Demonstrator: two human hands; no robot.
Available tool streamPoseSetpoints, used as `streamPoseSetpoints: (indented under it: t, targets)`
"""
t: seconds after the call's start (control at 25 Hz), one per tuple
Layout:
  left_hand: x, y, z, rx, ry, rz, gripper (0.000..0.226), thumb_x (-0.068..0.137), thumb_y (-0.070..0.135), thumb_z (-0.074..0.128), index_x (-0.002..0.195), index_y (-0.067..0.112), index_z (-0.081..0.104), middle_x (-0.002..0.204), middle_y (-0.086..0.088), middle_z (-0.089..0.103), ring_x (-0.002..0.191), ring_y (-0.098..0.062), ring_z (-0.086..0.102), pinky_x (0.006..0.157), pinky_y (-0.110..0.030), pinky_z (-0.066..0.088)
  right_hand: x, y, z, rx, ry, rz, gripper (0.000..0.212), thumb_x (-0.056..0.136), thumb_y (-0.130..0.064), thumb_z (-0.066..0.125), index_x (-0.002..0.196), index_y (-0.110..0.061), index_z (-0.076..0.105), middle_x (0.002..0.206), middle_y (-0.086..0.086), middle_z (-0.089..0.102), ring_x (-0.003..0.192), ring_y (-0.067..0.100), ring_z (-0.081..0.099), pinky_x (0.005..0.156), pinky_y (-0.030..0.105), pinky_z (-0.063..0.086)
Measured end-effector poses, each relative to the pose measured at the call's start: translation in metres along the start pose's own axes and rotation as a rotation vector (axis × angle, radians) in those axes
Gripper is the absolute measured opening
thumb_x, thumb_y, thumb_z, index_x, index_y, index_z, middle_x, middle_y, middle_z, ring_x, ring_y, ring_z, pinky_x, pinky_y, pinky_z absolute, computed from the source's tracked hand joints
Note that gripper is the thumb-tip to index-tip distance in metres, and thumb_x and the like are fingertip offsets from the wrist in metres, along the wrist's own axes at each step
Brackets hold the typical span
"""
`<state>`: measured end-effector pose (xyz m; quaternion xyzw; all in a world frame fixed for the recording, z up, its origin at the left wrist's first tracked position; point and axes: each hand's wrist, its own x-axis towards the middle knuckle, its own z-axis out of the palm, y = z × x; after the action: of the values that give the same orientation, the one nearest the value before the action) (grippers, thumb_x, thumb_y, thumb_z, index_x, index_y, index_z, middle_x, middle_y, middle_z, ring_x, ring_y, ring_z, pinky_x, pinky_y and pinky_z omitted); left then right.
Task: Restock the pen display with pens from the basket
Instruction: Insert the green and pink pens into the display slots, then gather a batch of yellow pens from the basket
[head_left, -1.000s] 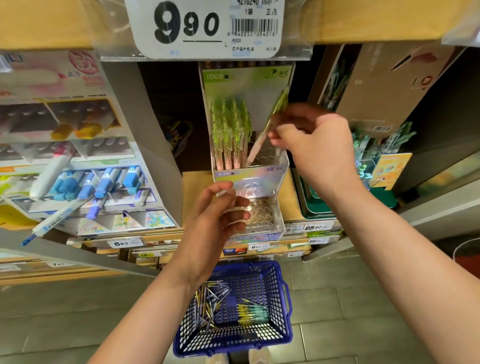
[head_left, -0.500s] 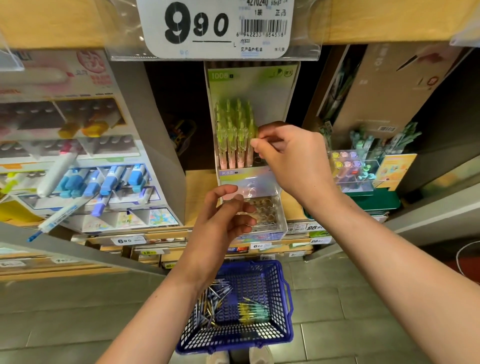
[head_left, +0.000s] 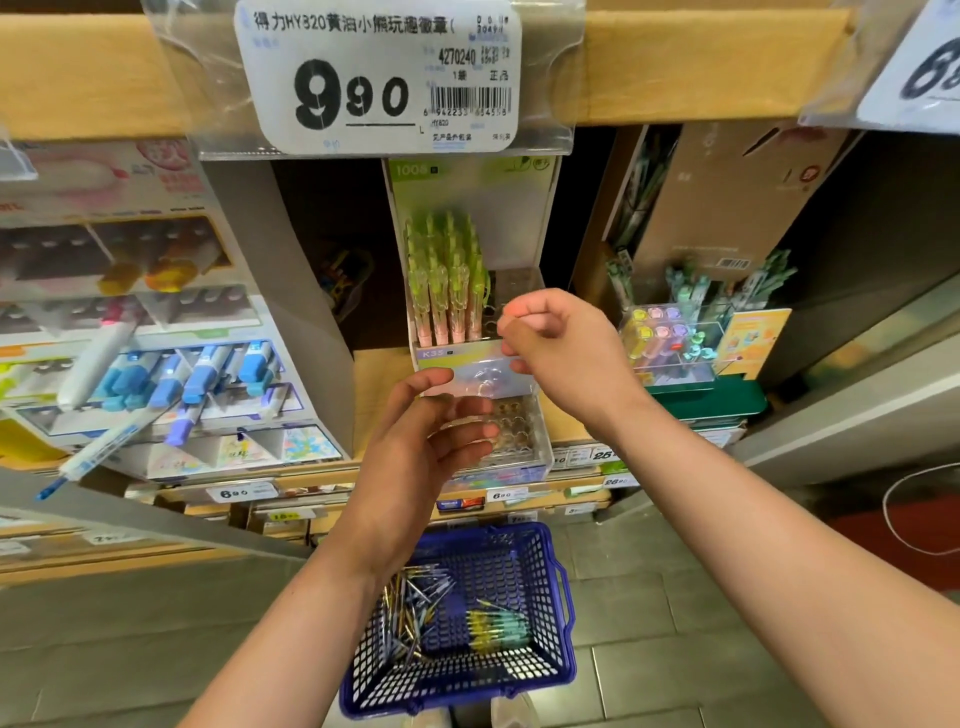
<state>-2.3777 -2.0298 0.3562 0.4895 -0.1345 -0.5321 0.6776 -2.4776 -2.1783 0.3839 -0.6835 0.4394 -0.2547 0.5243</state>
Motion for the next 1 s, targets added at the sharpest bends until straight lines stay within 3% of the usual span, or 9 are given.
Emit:
streamPoseSetpoints:
  t: [0.12,0.24,0.44,0.8,0.88,1.0]
  targets:
    - [-0.003,0.005,0.005,0.042,0.030,0.027,0.017,0.106,0.024,0.043,0.114,0.022,0.058,0.096,-0.011,0.072,0.085,-0.026,0.068,0.079,-0.037,0.054,-0.020,-0.004,-0.008,0.307,-0.128,0.089,0.006,0.096,-0.022,0.066,0.100,-0.023,0.070,0.095,0.000,0.077,0.091,0.016,0.074,0.075,0.029,0.060]
    - [-0.012,0.003,0.004,0.098,0.069,0.057,0.016,0.105,0.025,0.044,0.113,0.020,0.058,0.088,-0.009,0.068,0.073,-0.021,0.063,0.075,-0.036,0.049,-0.044,0.003,-0.011,0.438,-0.238,0.131,0.006,0.099,-0.018,0.063,0.102,-0.020,0.068,0.096,-0.001,0.076,0.087,0.017,0.071,0.078,0.030,0.059]
    - [-0.039,-0.026,-0.023,0.140,0.106,0.043,0.028,0.094,0.037,0.052,0.115,0.021,0.060,0.090,-0.011,0.070,0.073,-0.023,0.065,0.066,-0.029,0.053,-0.098,0.055,-0.009,0.433,-0.303,0.192,0.014,0.099,-0.012,0.060,0.110,-0.018,0.065,0.101,-0.001,0.074,0.088,0.016,0.071,0.078,0.029,0.057]
    - [-0.066,-0.181,-0.119,0.114,0.215,-0.223,0.028,0.108,0.032,0.035,0.118,0.024,0.061,0.088,-0.005,0.072,0.073,-0.017,0.067,0.069,-0.025,0.053,-0.185,0.234,0.049,0.335,-0.205,0.518,0.015,0.098,-0.005,0.060,0.104,-0.018,0.064,0.092,0.005,0.072,0.072,0.008,0.069,0.069,0.023,0.056]
    - [-0.063,-0.227,-0.147,0.101,0.230,-0.267,0.029,0.108,0.033,0.037,0.114,0.025,0.063,0.091,-0.003,0.073,0.077,-0.016,0.069,0.075,-0.026,0.054,-0.196,0.288,0.075,0.281,-0.186,0.558,0.015,0.097,-0.005,0.062,0.102,-0.018,0.064,0.092,0.010,0.068,0.070,0.008,0.069,0.065,0.021,0.055]
    - [-0.054,-0.299,-0.197,0.071,0.251,-0.338,0.028,0.106,0.034,0.039,0.112,0.024,0.064,0.100,-0.006,0.071,0.087,-0.019,0.068,0.085,-0.031,0.053,-0.205,0.381,0.112,0.121,-0.209,0.596,0.016,0.095,-0.006,0.066,0.100,-0.021,0.062,0.090,0.003,0.069,0.074,0.014,0.066,0.067,0.026,0.056]
